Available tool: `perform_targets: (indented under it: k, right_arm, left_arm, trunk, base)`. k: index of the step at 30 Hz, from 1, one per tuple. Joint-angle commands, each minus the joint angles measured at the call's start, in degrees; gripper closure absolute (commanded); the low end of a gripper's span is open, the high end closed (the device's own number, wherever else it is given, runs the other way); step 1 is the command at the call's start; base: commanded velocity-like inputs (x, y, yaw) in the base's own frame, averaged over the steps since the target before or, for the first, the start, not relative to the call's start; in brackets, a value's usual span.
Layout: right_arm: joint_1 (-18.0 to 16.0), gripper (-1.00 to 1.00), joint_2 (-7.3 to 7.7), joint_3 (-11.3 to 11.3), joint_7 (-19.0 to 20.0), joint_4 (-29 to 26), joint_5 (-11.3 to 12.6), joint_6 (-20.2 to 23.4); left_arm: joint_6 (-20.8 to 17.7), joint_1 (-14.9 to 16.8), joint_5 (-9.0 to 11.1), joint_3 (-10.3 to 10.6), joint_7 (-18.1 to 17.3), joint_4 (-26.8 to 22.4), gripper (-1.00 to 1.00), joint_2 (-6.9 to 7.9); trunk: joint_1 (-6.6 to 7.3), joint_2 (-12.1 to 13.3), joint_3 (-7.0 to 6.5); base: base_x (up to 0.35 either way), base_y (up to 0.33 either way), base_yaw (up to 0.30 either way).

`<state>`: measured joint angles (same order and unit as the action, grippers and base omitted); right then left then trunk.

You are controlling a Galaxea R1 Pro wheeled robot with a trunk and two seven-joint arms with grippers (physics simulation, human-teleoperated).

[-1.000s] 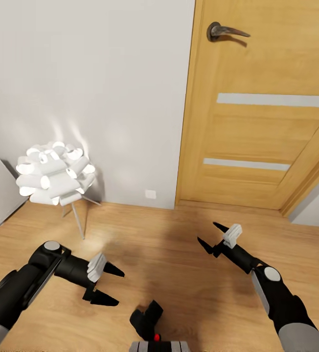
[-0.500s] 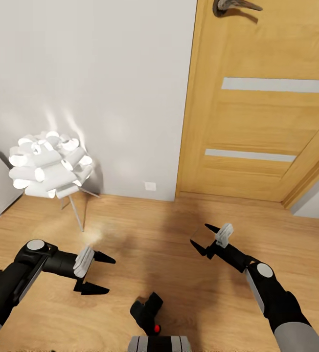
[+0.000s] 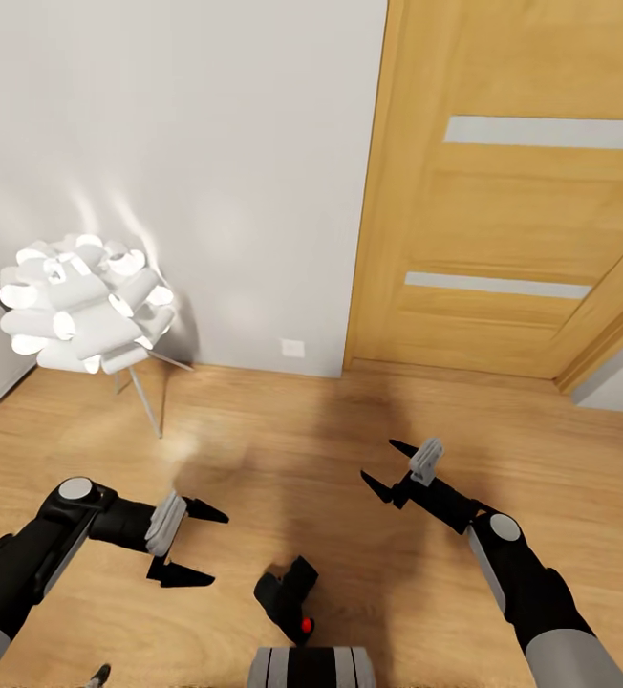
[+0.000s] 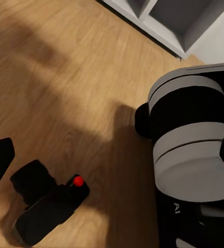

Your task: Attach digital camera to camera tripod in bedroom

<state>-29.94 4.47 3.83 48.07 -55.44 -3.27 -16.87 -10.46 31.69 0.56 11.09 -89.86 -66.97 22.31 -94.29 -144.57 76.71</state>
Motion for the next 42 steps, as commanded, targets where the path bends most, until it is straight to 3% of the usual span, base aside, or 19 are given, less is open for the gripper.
perform_targets:
  k: [1,19,23,26,27,31,37,42]
  right_arm:
    - [-0.03,-1.0,-0.04,0.13,0.19,-0.01,-0.33,-0.3]
    - [-0.03,-1.0,-0.6,0.09,-0.05,0.14,-0.36,-0.26]
    - [-0.03,-1.0,-0.61,0.07,-0.07,0.19,-0.37,-0.25]
    - [-0.03,-1.0,-0.61,0.05,-0.17,0.28,-0.41,-0.23]
    - [-0.01,-1.0,-0.61,0.04,-0.28,0.32,-0.42,-0.23]
    - [-0.03,-1.0,-0.61,0.04,-0.33,0.38,-0.4,-0.24]
    - [-0.03,-1.0,-0.61,0.04,-0.34,0.42,-0.42,-0.22]
    - [-0.03,-1.0,-0.61,0.05,-0.4,0.44,-0.42,-0.23]
  left_arm:
    - [-0.59,0.04,0.06,0.29,-0.14,0.08,-1.0,0.01]
    - [0.75,0.04,-0.01,0.92,-0.14,0.36,-1.0,0.12]
    - [3.56,0.04,-0.03,0.88,-0.14,0.34,-1.0,0.78]
    - [5.2,0.04,0.03,0.68,-0.14,0.3,-1.0,2.13]
    - [5.76,0.04,0.06,0.32,-0.14,-0.3,-1.0,4.14]
    - [5.92,0.04,0.32,-1.78,-0.14,-1.03,-1.0,6.43]
    - [5.95,0.04,0.54,-6.59,-0.14,-2.94,-1.0,7.55]
    - [5.59,0.04,0.57,-7.85,-0.14,-5.13,-1.0,7.8]
  trunk:
    - [-0.01,-0.03,0.27]
    - [-0.48,-0.27,4.26]
    - [-0.58,-0.33,5.14]
    - [-0.66,-0.37,5.81]
    - [-0.68,-0.38,6.03]
    - [-0.79,-0.43,6.91]
    - [-0.94,-0.52,8.24]
    - [-1.07,-0.58,9.35]
  base:
    - [0.0,0.0,0.0]
    - [0.0,0.0,0.0]
    - [0.0,0.0,0.0]
    - [0.0,0.0,0.0]
    - [0.0,0.0,0.0]
    - [0.0,0.0,0.0]
    - [0.0,0.0,0.0]
    - [0.0,0.0,0.0]
